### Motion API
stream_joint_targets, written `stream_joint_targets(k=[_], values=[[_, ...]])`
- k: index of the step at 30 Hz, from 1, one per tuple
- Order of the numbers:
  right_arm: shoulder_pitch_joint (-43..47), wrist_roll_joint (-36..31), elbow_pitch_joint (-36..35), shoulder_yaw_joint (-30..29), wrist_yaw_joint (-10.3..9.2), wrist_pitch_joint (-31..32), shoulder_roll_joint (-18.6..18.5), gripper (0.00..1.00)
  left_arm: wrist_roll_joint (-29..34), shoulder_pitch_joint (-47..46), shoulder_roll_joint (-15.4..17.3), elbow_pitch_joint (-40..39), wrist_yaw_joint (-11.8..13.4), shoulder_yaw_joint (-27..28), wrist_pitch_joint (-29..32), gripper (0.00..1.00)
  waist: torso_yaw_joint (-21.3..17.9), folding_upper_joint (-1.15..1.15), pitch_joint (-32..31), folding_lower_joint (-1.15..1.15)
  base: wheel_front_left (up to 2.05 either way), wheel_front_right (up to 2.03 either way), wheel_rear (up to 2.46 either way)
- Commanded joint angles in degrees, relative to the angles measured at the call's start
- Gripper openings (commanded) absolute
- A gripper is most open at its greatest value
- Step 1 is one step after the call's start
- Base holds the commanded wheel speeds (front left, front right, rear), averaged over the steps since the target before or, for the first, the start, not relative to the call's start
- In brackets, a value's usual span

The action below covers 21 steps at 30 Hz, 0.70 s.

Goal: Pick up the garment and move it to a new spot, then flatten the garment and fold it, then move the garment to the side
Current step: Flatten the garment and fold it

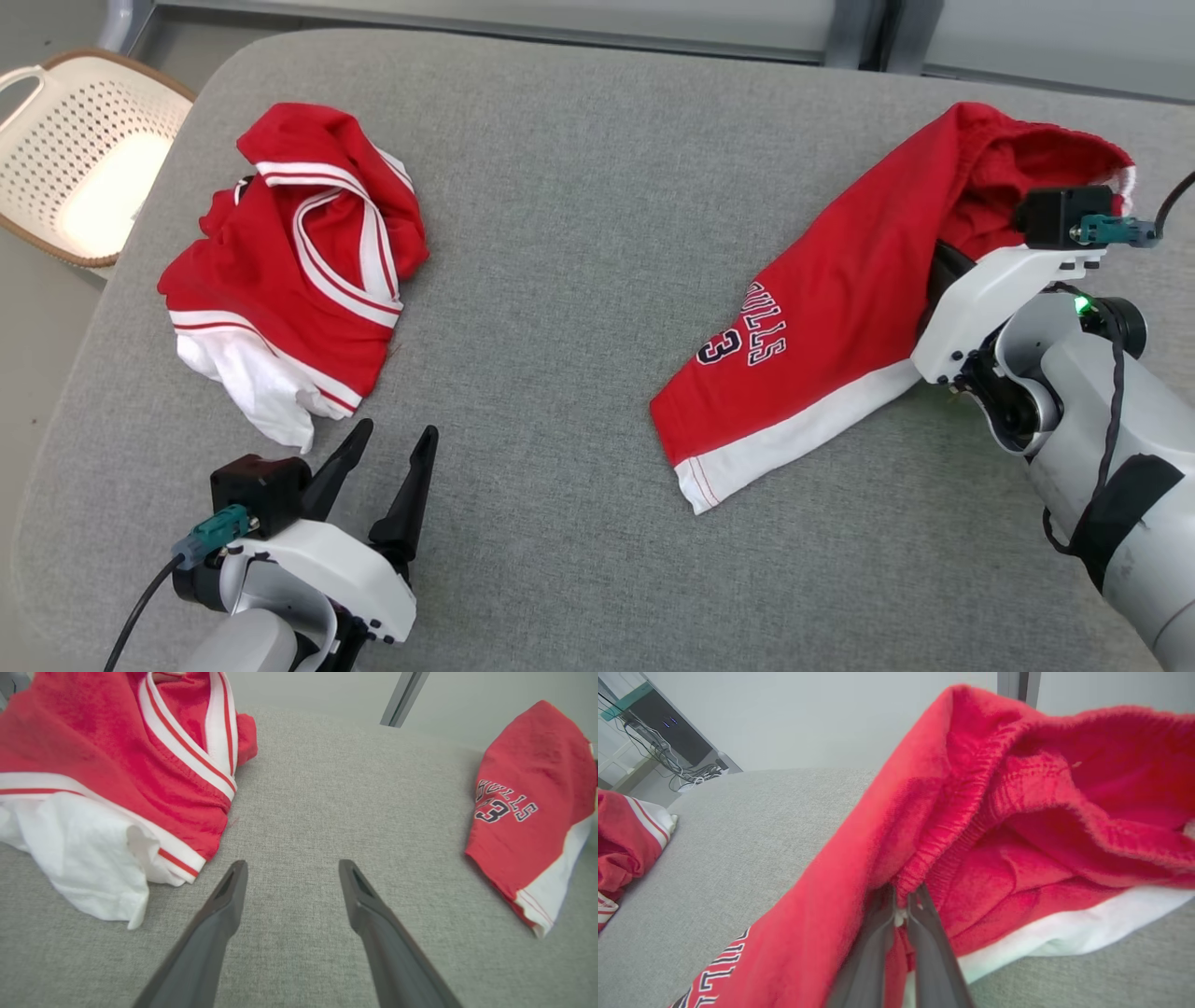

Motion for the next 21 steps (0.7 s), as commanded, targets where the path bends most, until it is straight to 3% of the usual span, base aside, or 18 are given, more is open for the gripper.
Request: stream_joint_targets(k=[1,8,15,21], values=[[0.2,0.6,-0.4,0.4,0.0,-0.9,-0.2,0.0,-0.3,0.4,0.5,0.3,0.2,0.3,-0.3,1.0,-0.6,0.0,-1.1,0.0,0.0,0.0,0.0],[4.8,1.6,-4.0,2.5,0.0,-1.7,-1.5,0.0,-0.9,2.4,1.0,0.3,0.9,0.4,-0.3,1.0,-4.5,0.0,-6.3,0.0,0.0,0.0,0.0],[10.6,-1.3,-8.4,4.7,0.0,1.8,-5.5,0.0,-1.5,5.1,2.1,-0.7,2.2,0.6,0.3,1.0,-9.6,0.0,-10.5,0.0,0.0,0.0,0.0],[15.1,-4.7,-11.3,2.9,-0.01,7.0,-8.1,0.0,-2.0,6.9,2.9,-2.0,3.1,0.7,0.9,1.0,-13.1,0.0,-11.5,0.0,0.0,0.0,0.0]])
